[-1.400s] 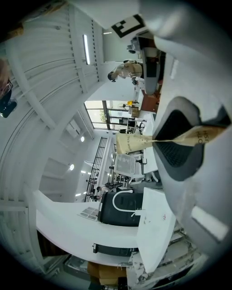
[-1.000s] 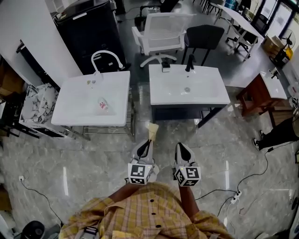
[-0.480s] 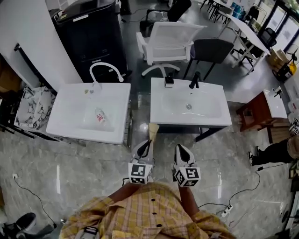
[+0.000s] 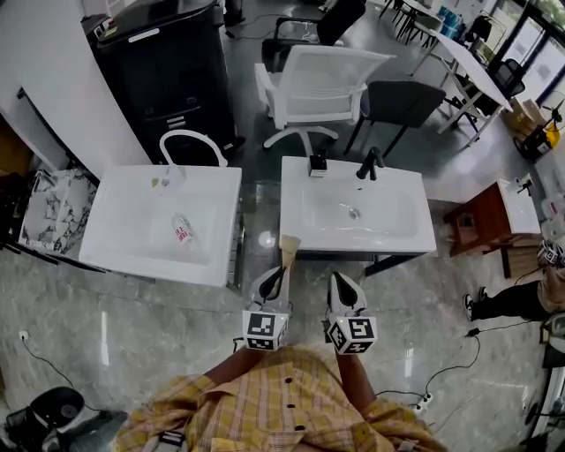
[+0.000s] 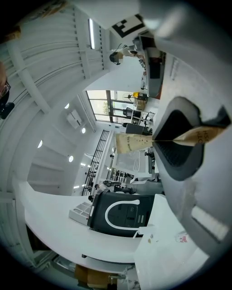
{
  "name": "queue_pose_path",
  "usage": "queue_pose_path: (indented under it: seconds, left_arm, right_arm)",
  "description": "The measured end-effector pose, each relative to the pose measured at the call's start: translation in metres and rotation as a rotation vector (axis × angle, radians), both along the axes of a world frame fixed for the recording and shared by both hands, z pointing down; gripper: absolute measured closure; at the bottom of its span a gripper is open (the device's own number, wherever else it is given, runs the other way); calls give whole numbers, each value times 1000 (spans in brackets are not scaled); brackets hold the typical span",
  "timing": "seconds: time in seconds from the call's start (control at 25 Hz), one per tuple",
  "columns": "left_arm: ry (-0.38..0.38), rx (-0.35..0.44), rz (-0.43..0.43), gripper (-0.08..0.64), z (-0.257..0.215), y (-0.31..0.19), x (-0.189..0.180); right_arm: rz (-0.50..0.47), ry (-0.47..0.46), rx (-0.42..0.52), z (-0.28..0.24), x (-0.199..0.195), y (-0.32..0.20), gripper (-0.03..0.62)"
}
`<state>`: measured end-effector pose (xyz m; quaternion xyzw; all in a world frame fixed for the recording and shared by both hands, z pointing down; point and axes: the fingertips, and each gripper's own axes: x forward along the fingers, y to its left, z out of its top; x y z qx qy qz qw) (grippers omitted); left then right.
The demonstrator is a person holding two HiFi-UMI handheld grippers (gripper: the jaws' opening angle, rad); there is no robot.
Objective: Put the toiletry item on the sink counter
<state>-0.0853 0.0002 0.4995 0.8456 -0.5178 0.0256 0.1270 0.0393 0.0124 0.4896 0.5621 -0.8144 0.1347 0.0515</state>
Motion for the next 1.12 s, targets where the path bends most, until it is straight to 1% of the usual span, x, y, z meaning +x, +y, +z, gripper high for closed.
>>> queue_pose_path:
  seconds: [0.24,0.44,0.84,1.12]
  left_arm:
    - [-1,-15,-31,554,6,-13,0]
    - [-12,-16,-41,554,10,-33,10]
    - [-52,-75,-83,554,22,-73,24]
    - [-86,-118,-105,554,36,-110,38]
  right_arm:
    - [-5,-2,-7,3,8,-16,593]
    - [-23,-11,-7,10,16,-38,594]
    - [-54,-39,-42,23,36,-84,592]
    - [-95,-44,-69,32,42,-120,593]
